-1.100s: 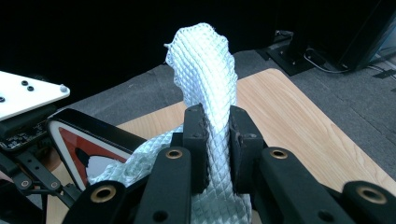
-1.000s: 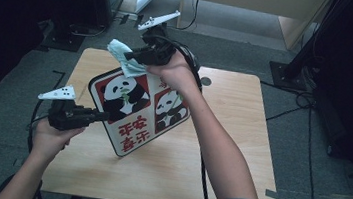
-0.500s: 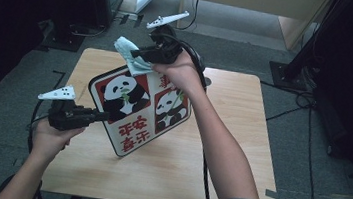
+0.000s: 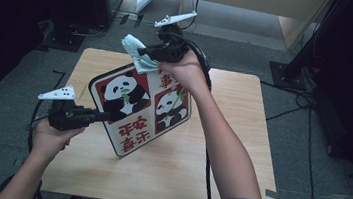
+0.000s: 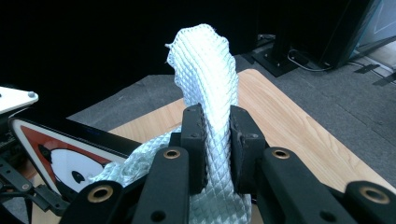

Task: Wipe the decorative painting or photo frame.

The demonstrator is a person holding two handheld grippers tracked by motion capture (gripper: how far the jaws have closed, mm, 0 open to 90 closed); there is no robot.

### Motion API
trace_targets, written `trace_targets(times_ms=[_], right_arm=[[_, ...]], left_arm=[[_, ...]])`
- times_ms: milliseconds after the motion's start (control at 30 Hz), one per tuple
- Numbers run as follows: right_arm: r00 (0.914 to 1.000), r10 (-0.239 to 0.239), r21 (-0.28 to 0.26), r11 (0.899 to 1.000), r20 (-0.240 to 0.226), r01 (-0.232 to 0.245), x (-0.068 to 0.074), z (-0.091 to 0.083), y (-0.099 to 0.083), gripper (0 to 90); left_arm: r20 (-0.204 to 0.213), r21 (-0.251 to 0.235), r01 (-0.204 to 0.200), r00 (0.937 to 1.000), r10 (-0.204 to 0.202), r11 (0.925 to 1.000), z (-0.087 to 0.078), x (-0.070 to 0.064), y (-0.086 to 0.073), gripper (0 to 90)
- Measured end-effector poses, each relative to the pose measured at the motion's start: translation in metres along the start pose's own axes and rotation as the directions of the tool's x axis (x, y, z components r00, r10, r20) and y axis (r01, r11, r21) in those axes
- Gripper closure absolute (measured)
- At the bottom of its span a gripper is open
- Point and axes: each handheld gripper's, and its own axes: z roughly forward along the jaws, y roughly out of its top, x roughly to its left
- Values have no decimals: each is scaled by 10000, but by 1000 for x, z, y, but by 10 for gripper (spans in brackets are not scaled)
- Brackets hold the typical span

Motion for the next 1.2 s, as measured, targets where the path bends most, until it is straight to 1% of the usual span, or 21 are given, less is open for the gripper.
trace_targets(times_ms=[367,533,800,967,1100,1200], right_arm=[[9995,87,-21,10000,319,-86,-9,-6,-2,784],[9995,177,-96,9998,261,-174,-12,-8,-3,784],[9984,221,-114,9997,527,-215,-20,-14,-5,783],[9971,574,-227,9982,494,-564,-29,-17,-7,784],[9966,572,-263,9981,597,-557,-33,-20,-8,783],[9947,692,-227,9975,761,-676,-38,-23,-9,783]], left_arm=[[89,18,43,10000,-43,10000,0,1,0,788],[86,24,43,10000,-43,10000,0,1,0,788],[92,39,-11,10000,10,10000,0,0,0,788],[106,43,16,9999,-16,10000,0,1,0,788],[101,45,15,9999,-16,10000,0,1,0,788],[91,44,15,10000,-16,10000,0,1,0,788]])
